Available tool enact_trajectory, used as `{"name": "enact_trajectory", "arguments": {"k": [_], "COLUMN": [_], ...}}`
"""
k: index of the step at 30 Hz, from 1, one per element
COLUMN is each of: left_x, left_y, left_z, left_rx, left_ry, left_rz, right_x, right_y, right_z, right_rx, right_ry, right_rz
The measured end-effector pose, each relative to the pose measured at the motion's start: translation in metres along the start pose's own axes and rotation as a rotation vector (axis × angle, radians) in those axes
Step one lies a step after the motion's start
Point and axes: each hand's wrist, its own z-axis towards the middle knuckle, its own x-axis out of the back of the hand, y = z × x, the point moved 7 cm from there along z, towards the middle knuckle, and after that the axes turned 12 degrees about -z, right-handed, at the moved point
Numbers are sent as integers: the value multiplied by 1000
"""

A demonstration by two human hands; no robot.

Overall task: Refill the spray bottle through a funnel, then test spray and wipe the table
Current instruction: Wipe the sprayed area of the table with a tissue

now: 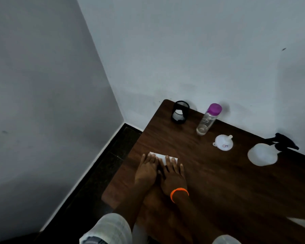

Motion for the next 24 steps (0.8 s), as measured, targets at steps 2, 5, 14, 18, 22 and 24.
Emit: {"name": "enact_trajectory", "arguments": {"k": [2,5,14,18,22,24], "left_x": [8,19,27,15,3,3], "left_y": [3,10,52,86,113,118], "left_z": [26,70,164,179,171,158], "left_rx": [-40,-79,-279,-352,-383,-396], "left_ry": [10,-19,-42,-68,-91,-73], "left_rz": [-15,5,66,67,53,26], "right_x": [5,13,45,47,44,43], "right_y": [13,35,97,132,149,147], "right_z": [21,50,90,80,57,43], "right_rx": [-41,-111,-299,-352,-390,-412], "right_ry": [-5,-10,6,-19,-31,-32], "right_rz": [5,2,54,40,44,66]}}
